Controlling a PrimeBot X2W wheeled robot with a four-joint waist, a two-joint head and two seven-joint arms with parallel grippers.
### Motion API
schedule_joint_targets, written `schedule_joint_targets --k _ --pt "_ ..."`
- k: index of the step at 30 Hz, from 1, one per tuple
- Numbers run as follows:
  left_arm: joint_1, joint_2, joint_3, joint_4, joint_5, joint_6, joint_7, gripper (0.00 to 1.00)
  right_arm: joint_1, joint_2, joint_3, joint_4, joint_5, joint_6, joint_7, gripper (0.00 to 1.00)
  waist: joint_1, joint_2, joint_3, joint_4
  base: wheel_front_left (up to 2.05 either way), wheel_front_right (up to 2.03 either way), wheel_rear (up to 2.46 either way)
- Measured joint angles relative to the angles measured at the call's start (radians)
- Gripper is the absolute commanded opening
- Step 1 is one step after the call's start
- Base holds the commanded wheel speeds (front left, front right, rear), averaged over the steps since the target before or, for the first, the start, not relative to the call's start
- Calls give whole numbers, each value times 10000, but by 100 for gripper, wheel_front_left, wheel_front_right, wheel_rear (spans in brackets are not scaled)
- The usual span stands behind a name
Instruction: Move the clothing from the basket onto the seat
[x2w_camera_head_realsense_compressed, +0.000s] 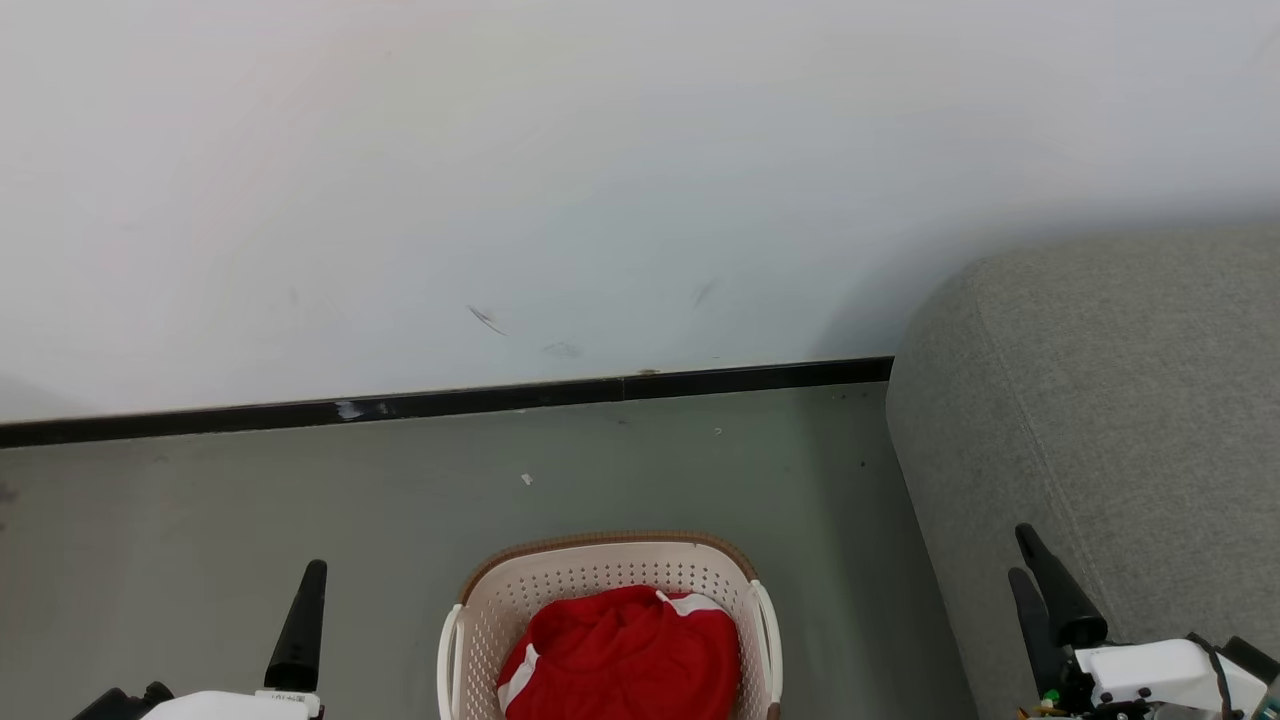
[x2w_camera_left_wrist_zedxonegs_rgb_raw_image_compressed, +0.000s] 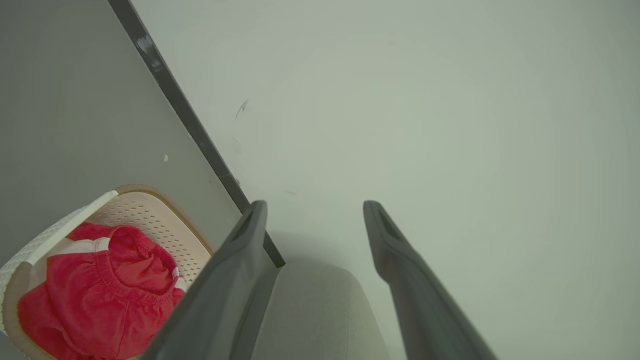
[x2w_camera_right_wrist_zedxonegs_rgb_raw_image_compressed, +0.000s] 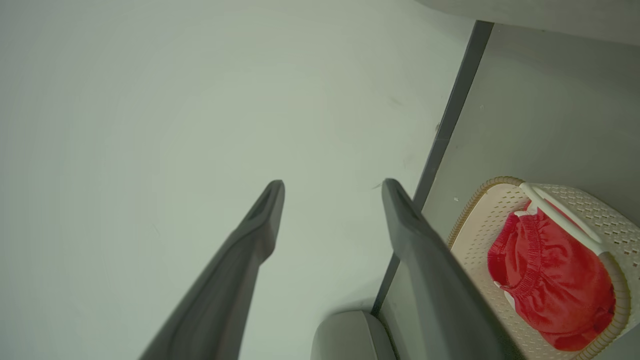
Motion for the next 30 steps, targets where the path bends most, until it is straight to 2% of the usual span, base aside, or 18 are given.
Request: schedule_joint_targets --k 7,15,20,30 --pt "0 19 -31 -320 1198 58 -265 100 -6 -13 102 -211 -1310 0 -290 100 46 0 -48 5 0 0 0" --pt "0 63 -351 -637 2725 169 -552 100 -11 -90 362 -418 -2964 0 -535 100 59 0 -87 2 0 0 0" --pt "1 234 -621 -823 3916 311 -729 100 -9 -92 604 -554 -3973 0 -671 100 56 0 -101 3 0 0 0" --pt "28 224 -1058 -1118 5783 648 -1070 100 2 -104 922 -754 -5931 0 -1043 100 14 0 -124 9 0 0 0"
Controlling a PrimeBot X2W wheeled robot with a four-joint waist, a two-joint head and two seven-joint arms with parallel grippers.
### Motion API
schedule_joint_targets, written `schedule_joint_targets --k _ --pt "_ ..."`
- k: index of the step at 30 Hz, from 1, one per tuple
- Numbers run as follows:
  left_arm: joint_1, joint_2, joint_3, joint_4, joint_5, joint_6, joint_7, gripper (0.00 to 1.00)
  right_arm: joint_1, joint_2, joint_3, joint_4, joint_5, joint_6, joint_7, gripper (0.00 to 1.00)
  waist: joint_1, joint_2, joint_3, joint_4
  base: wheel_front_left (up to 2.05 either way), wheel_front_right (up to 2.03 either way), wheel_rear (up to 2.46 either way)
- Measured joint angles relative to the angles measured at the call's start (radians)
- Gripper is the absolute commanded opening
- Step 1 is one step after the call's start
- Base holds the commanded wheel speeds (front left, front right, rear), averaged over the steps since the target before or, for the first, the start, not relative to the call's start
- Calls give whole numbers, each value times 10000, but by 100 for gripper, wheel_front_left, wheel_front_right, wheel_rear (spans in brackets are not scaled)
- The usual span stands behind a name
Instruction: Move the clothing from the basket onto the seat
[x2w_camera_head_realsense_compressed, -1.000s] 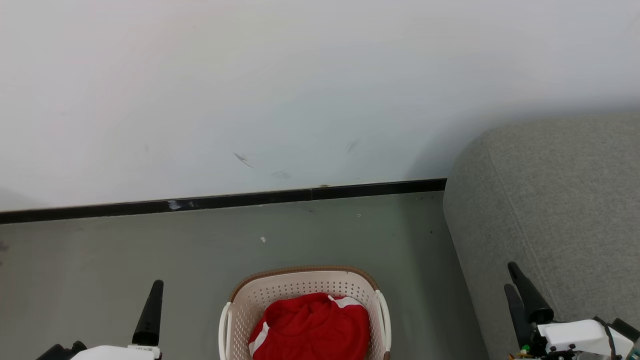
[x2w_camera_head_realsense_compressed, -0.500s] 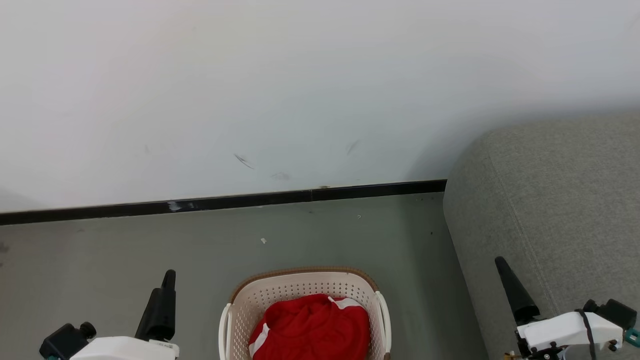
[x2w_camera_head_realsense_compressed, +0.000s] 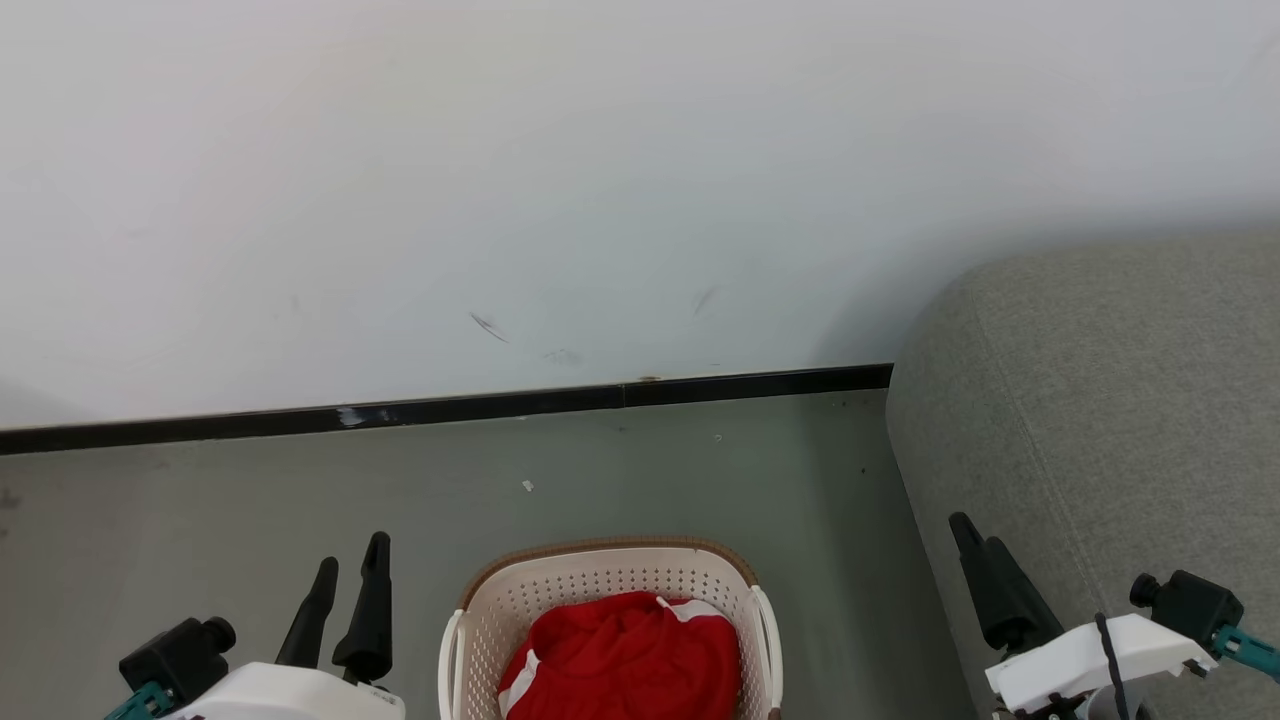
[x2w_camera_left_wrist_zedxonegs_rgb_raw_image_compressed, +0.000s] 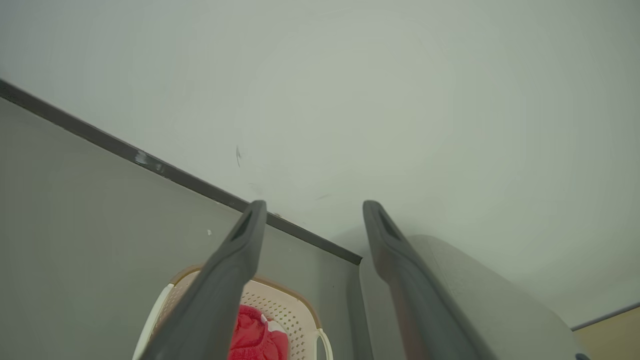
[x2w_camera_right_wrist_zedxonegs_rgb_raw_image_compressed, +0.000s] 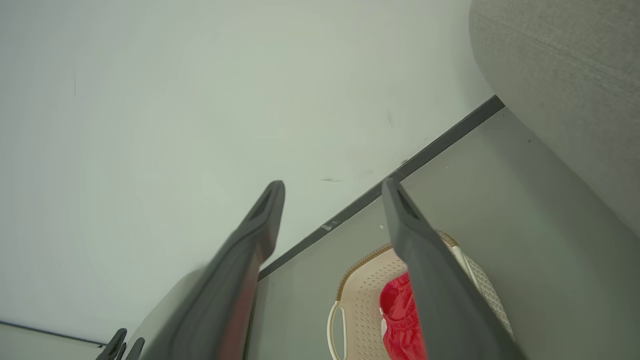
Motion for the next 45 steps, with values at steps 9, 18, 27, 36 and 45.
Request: schedule_joint_targets --k 9,18,27,36,45 --pt "269 4 -293 -96 1476 378 -291 100 164 -2 230 -111 -1793 0 -305 100 -29 0 -22 -10 0 0 0" --pt "422 15 -522 -104 2773 746 -562 100 169 -4 374 -203 -3164 0 -558 100 -34 0 -46 -15 0 0 0" --pt "436 35 -738 -163 3981 1076 -895 100 359 -12 604 -339 -4374 0 -834 100 -37 0 -58 -16 0 0 0" --pt "594 46 -989 -307 5143 1367 -1235 100 357 -38 840 -596 -5423 0 -1133 100 -38 0 -66 -27 0 0 0" --pt "594 71 -1198 -408 6270 1628 -1530 100 359 -54 1009 -834 -6535 0 -1453 100 -38 0 -66 -50 0 0 0"
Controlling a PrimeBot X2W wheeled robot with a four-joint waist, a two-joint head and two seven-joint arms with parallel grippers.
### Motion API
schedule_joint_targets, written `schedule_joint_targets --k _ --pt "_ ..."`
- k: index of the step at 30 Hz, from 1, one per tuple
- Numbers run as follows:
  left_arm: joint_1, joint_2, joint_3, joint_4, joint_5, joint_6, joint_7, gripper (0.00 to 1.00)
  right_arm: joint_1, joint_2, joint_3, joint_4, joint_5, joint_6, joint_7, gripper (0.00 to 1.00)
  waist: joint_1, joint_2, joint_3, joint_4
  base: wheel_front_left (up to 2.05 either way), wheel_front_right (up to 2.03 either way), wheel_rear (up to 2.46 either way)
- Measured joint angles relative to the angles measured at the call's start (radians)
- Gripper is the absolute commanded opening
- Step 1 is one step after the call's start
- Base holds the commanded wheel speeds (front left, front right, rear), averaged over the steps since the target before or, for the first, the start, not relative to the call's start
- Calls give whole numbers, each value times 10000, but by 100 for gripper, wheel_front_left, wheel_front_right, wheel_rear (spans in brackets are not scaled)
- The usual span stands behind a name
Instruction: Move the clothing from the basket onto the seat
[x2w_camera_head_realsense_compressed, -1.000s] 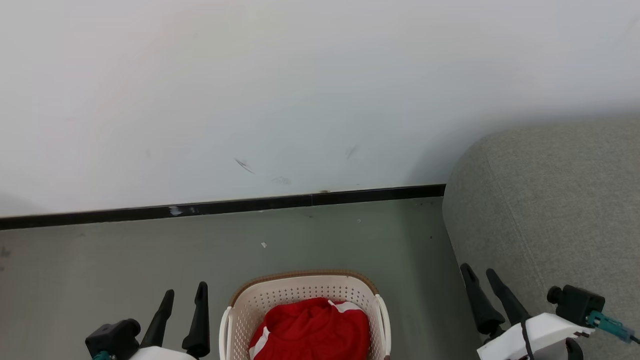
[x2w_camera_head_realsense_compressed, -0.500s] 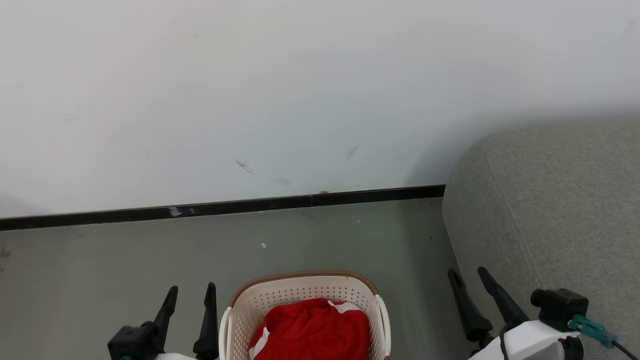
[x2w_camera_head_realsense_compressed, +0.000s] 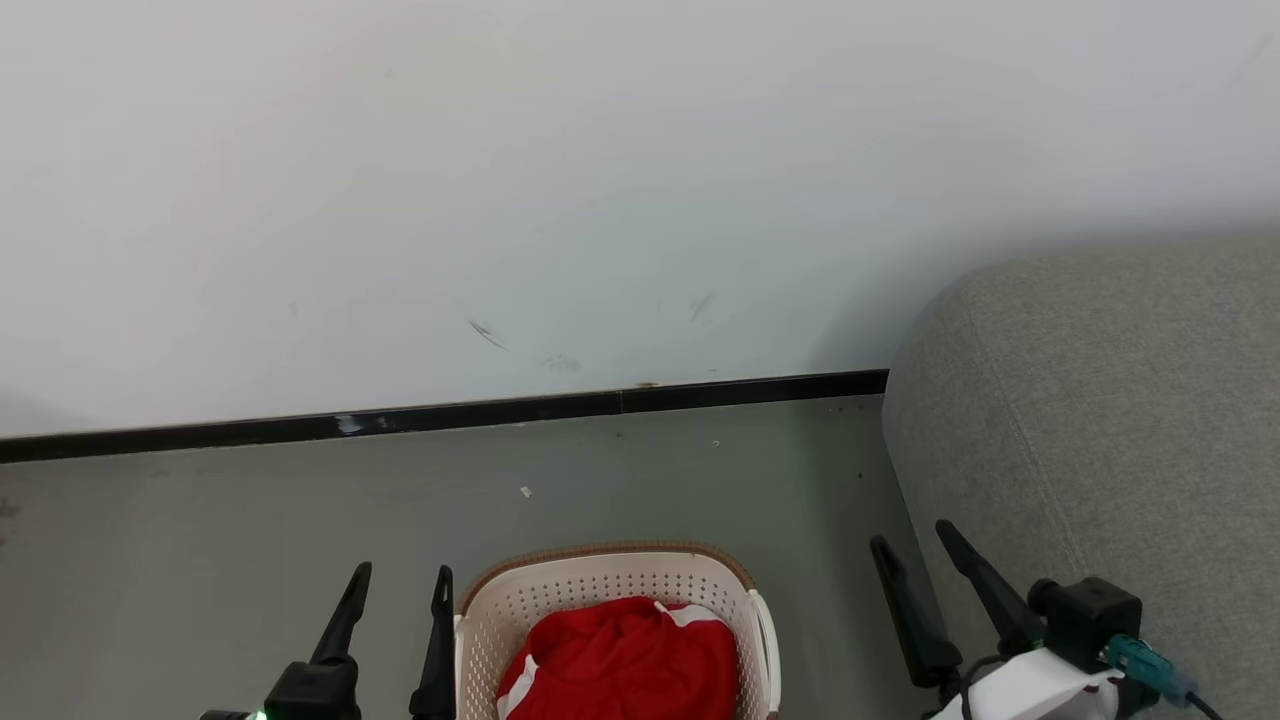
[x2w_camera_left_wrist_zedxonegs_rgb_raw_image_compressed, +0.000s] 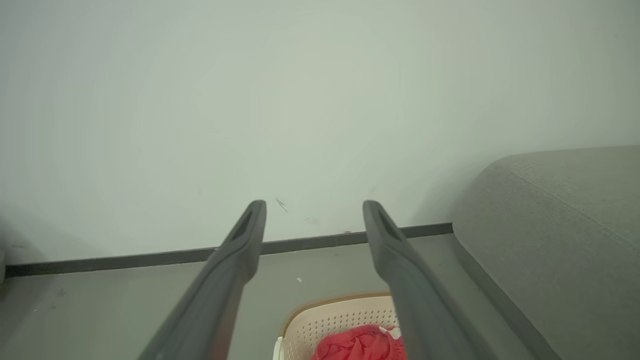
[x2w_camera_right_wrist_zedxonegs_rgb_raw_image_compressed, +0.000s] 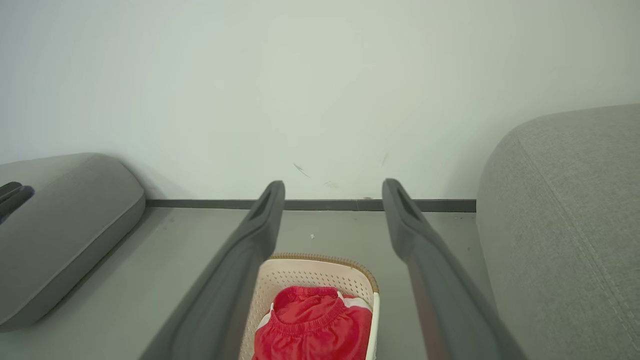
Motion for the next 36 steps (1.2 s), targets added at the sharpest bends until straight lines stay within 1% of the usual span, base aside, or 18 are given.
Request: schedule_joint_targets --k 5,24,27,36 --pt "1 8 -73 -36 485 144 -161 100 1 -6 113 -61 -516 0 -176 100 0 0 4 -10 0 0 0" --pt "0 8 19 123 190 236 -161 100 3 -12 -27 -54 -334 0 -188 100 -1 0 83 -22 0 0 0" --pt "0 6 13 134 182 311 -161 100 3 -12 -27 -54 -276 0 -188 100 -1 0 93 -18 0 0 0" --pt "0 6 -2 140 161 314 -161 100 3 -12 -23 -54 -276 0 -188 100 -2 0 137 -5 0 0 0"
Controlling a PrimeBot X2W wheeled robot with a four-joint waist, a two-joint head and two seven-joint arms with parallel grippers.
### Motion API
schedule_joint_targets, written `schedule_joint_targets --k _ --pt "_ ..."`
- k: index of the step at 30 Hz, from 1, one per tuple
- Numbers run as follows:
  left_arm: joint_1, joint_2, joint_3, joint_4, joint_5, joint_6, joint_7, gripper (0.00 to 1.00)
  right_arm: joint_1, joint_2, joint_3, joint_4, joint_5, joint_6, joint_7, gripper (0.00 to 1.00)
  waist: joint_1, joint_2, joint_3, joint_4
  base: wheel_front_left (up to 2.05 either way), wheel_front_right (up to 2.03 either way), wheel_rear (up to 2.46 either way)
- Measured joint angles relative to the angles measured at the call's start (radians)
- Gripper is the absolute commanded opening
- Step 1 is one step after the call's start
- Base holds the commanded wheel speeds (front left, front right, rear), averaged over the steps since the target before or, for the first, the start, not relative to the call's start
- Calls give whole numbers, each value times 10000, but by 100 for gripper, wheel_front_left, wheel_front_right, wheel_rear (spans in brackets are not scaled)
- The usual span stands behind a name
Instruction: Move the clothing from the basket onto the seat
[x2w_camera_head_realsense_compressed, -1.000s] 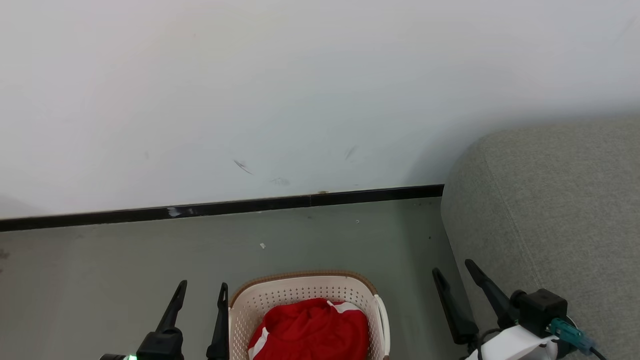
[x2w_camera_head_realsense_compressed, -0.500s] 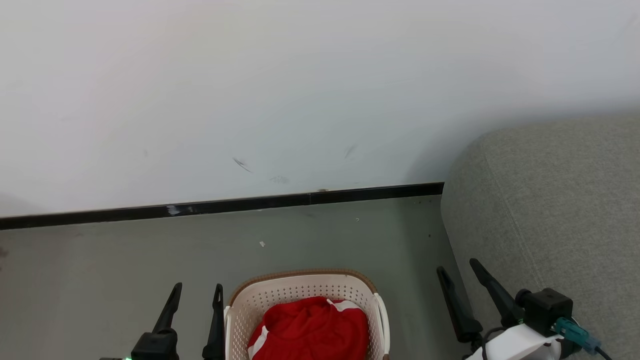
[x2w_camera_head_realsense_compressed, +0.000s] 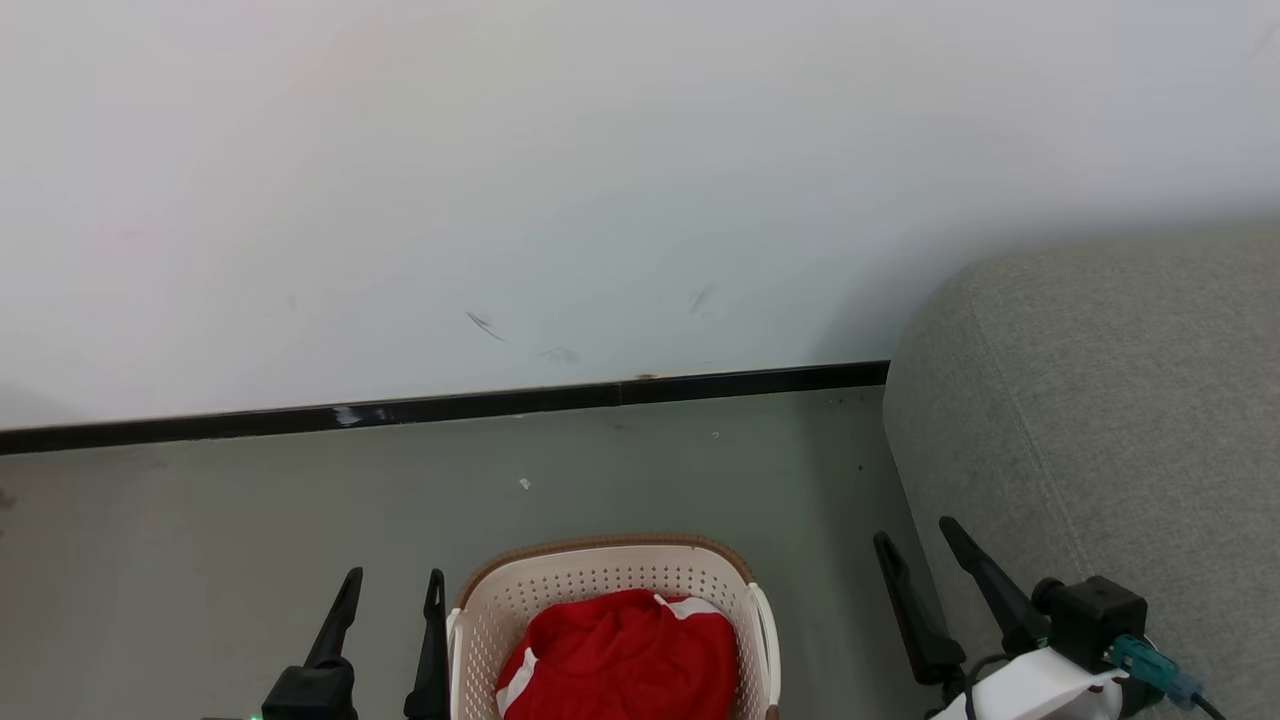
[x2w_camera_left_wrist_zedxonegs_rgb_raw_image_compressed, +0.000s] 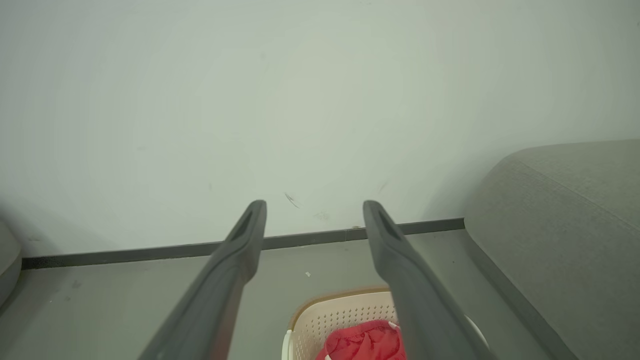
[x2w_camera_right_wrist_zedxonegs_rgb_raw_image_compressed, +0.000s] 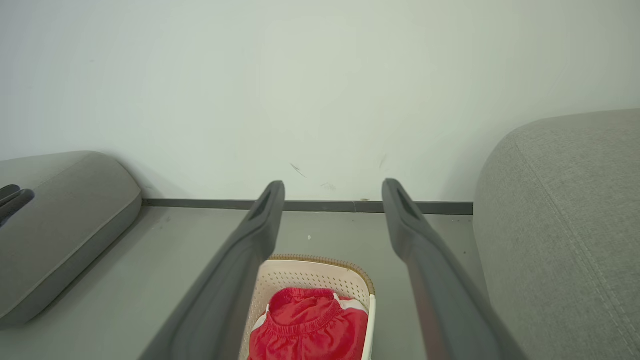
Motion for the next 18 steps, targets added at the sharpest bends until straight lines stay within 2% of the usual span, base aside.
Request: schedule_joint_targets --k 18 --pt "-25 6 -462 637 397 -105 0 100 11 0 -84 -127 -35 0 -2 100 -1 0 375 -63 0 0 0"
